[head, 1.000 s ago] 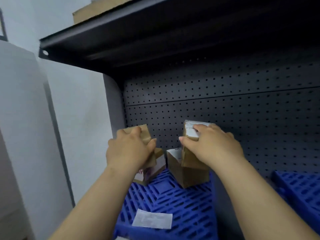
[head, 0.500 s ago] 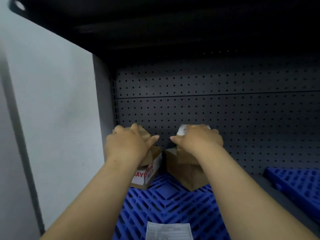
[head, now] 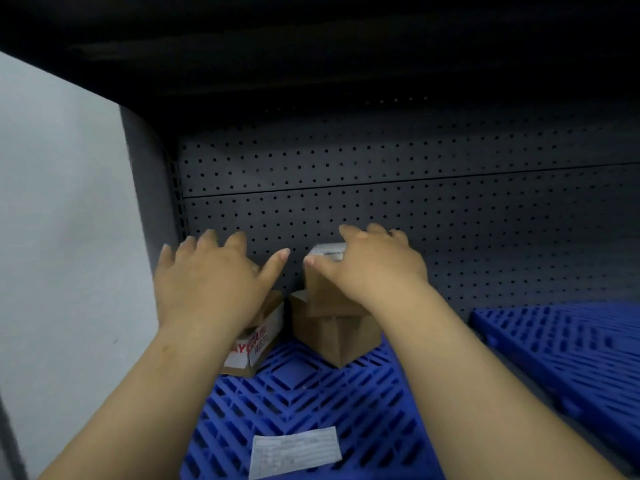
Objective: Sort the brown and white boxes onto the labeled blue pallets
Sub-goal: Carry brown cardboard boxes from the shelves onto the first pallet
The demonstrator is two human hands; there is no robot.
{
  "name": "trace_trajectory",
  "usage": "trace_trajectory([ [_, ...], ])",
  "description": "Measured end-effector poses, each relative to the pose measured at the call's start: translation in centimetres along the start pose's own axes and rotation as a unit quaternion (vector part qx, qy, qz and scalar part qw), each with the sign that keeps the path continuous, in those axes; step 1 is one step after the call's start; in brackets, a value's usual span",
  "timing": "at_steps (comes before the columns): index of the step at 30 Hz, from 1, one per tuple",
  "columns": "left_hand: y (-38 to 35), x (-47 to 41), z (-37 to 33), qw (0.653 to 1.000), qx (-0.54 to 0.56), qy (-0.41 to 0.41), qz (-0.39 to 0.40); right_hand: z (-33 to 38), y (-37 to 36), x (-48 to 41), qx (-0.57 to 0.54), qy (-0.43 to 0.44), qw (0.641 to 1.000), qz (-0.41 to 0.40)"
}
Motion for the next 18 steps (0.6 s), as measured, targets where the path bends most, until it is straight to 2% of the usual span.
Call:
trace_trajectory([
  [6, 4.3, 5.6, -6.5, 0.987, 0.108, -0.101, -0.065, -5.5, 4.4, 6.9, -0.05, 0.057, 0.994, -0.074],
  [10, 5.1, 9.7, -13.4, 0.975, 0.149, -0.159, -0.046, -12.1, 6.3, 11.7, -0.036, 0.05, 0.995, -0.074],
  [14, 6.3, 14.3, -21.8, 0.954, 0.215, -0.205, -0.033, -20.4, 9.0, 17.3, -0.032, 0.018, 0.996, -0.083],
  [18, 7.5, 19.8, -31.1, 0.942, 0.229, -0.244, 0.0, -30.1, 12.3, 23.5, -0.005, -0.028, 0.996, -0.088],
])
Point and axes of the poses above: each hand's wrist, its own x-axis away from the middle knuckle, its own y-axis out of the back of the hand, z = x × y, the point moved 10 cm from there along -x, towards the middle knuckle, and after that the axes turned 2 degrees about z, right-handed, at the moved point
